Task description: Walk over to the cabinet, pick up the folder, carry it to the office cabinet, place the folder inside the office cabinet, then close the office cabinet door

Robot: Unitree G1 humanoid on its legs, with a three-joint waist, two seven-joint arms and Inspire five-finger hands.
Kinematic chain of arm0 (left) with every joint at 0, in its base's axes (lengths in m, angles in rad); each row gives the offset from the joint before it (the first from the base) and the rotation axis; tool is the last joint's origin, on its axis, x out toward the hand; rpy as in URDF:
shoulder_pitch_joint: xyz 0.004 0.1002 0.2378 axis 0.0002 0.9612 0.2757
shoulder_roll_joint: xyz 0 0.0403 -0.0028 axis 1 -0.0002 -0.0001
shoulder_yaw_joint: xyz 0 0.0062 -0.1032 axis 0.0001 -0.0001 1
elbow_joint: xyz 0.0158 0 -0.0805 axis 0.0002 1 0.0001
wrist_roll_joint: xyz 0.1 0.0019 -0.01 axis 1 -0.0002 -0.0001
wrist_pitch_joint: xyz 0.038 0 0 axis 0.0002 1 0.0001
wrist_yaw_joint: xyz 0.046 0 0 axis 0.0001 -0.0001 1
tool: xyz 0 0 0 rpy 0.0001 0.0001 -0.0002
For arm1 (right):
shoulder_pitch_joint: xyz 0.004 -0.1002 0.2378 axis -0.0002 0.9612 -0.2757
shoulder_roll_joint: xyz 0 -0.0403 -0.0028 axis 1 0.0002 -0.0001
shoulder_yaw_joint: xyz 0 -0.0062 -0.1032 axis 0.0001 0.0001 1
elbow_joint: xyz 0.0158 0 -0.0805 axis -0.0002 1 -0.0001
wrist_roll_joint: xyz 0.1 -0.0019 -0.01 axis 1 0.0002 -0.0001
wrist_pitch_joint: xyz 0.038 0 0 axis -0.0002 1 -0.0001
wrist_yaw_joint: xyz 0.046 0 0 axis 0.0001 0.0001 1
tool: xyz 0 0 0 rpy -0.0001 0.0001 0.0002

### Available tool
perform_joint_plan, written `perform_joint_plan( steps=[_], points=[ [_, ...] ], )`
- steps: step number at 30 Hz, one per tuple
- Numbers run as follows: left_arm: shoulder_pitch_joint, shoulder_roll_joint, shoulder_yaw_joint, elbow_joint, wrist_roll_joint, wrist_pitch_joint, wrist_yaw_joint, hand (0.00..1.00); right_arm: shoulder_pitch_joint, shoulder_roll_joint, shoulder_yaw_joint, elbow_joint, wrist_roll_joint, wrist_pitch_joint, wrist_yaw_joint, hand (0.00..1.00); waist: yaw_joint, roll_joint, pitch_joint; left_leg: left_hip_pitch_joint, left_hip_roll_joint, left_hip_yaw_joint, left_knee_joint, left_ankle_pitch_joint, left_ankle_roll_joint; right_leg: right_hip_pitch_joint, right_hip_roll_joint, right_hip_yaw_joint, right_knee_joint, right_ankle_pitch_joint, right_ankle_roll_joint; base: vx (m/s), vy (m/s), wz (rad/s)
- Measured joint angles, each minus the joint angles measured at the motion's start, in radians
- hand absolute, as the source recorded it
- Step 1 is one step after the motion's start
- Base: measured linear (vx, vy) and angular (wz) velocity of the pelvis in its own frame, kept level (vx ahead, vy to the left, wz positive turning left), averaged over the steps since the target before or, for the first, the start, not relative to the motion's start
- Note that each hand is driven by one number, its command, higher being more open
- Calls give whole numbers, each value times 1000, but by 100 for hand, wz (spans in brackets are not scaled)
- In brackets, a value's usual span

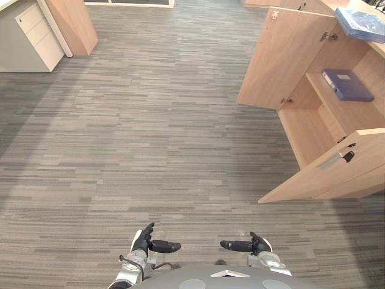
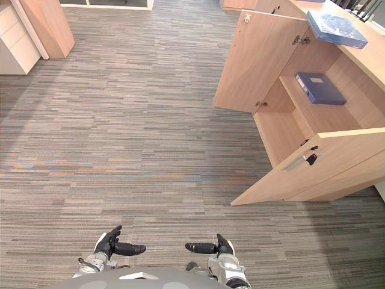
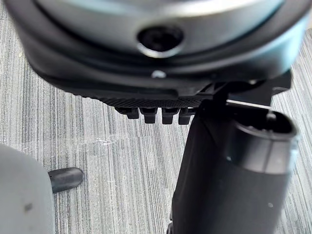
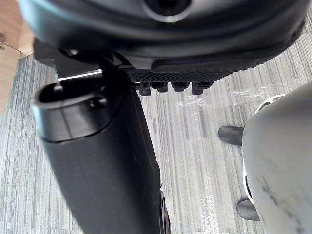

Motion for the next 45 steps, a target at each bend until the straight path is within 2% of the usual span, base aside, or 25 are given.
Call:
perform_joint_plan(
  steps=[11,12,13,14,15,16,17,18,19,20,21,23,24,25,26,27,28,29,31,35,38,41,42,44,45],
  points=[
    [-3,1,26,1,-8,1,-1,100,-3,-1,-4,-2,1,0,5,100,-2,-8,10,-26,2,-1,10,-1,0,-21,3,1,1,-2,-3,0,0,0],
    [-6,2,50,-2,-10,2,-1,100,-5,-1,-4,-1,2,0,6,100,-3,-13,15,-65,5,2,81,-41,-9,-32,9,3,13,-13,-15,-5,-41,-1],
    [-10,-1,78,-8,-29,3,-1,100,-7,-4,-4,-1,4,0,14,100,0,-9,30,-123,19,14,229,-114,-19,-32,13,7,32,-35,-28,-6,-37,-6],
    [-10,-4,96,-15,-39,4,0,100,-8,-7,-4,-2,5,-1,16,100,2,-5,40,-149,32,26,307,-149,-35,-27,19,11,45,-46,-32,-11,-22,-9],
    [-10,-5,113,-33,-57,4,2,100,-10,-6,-5,-3,13,-7,15,100,3,-5,57,-209,52,68,479,-174,-65,-9,22,15,59,-62,-41,0,0,0],
    [-16,-4,122,-54,-84,2,0,100,-9,-8,-12,-7,32,-16,14,100,3,-8,76,-295,78,107,683,-160,-95,24,19,15,58,-74,-49,0,0,0],
    [-21,1,124,-61,-93,1,2,100,-6,-10,-15,-10,39,-17,14,100,7,-4,85,-326,97,126,763,-172,-106,39,18,14,59,-81,-50,31,15,0],
    [-20,-4,132,-68,-119,-2,5,100,-6,-10,-25,-19,46,-17,14,100,15,4,96,-369,138,160,813,-216,-84,62,18,19,69,-98,-53,95,65,-13],
    [-20,-11,132,-75,-133,-2,11,100,-4,-17,-36,-21,47,-16,13,100,19,16,97,-405,167,183,776,-224,-81,76,8,27,81,-113,-41,115,90,-21],
    [-20,-15,133,-80,-138,-3,13,100,-2,-21,-36,-21,47,-16,12,100,24,21,99,-413,172,188,729,-222,-82,80,-3,32,93,-123,-34,170,140,-34],
    [-20,-17,133,-82,-145,-8,15,100,0,-26,-36,-24,49,-16,11,100,25,25,101,-427,172,187,607,-191,-81,81,-30,51,115,-146,-15,249,261,-46],
    [-14,-22,136,-79,-167,-9,20,100,5,-29,-34,-36,49,-16,11,100,22,38,100,-402,172,150,339,-67,-94,103,-62,94,126,-177,27,278,298,-54],
    [-9,-24,139,-76,-176,-9,22,100,7,-29,-34,-37,50,-16,9,100,23,41,102,-389,176,154,312,12,-106,116,-68,111,123,-185,38,370,294,-62],
    [-8,-27,140,-73,-186,-9,24,100,6,-26,-29,-36,48,-16,-2,100,26,40,103,-350,150,172,288,98,-74,144,-89,150,109,-200,39,372,253,-50],
    [-10,-22,141,-72,-190,-11,27,100,5,-17,-28,-36,48,-16,-4,100,26,28,101,-356,145,180,307,83,-63,142,-91,173,111,-199,34,371,189,-40],
    [-13,-16,148,-70,-199,-15,26,100,3,-8,-29,-38,46,-16,-2,100,26,12,104,-371,139,181,348,42,-64,135,-86,201,127,-198,31,302,101,-33],
    [-15,-21,183,-72,-224,-22,22,100,3,-6,-32,-37,36,-15,-3,100,38,9,108,-397,129,151,456,-43,-68,123,-91,228,142,-193,19,294,131,-42],
    [-15,-21,196,-71,-238,-22,23,100,4,-5,-34,-35,31,-14,-4,100,46,11,108,-407,106,106,500,-82,-71,124,-91,255,145,-193,19,281,186,-67],
    [-1,-41,263,-68,-274,-22,22,100,7,-8,-35,-25,27,-11,-3,100,69,5,95,-406,18,-29,585,-176,-48,123,-108,335,143,-192,18,323,296,-90],
    [0,-23,286,-34,-313,-19,11,100,1,-1,-35,-6,22,-1,17,100,63,-17,57,-407,5,4,665,-208,-30,63,-158,430,197,-181,9,308,163,-90],
    [10,-19,282,1,-302,-12,2,100,7,-4,-33,-6,-51,4,26,100,53,-5,5,-393,-2,30,648,-208,-30,-15,-179,483,254,-129,9,233,114,-89],
    [19,-15,244,-3,-236,2,-1,100,13,-8,-32,-13,-76,2,40,100,49,-5,-20,-304,-21,59,529,-199,-12,-130,-188,536,436,-98,10,229,103,-74],
    [22,-15,224,-9,-224,3,-4,100,8,-7,-34,-24,-76,0,41,100,46,-4,-23,-262,-29,73,484,-202,9,-181,-187,537,558,-85,6,189,78,-36],
    [22,-16,195,-14,-203,4,-10,100,4,-8,-37,-40,-47,-2,40,100,39,-4,-22,-188,-45,78,425,-221,43,-271,-186,535,765,-30,1,193,77,-14],
    [28,-15,185,-17,-193,8,-18,100,1,-10,-52,-44,-14,-2,37,100,23,-2,-20,-130,-55,77,386,-233,63,-322,-195,513,901,50,-6,209,50,11]
  ],
)
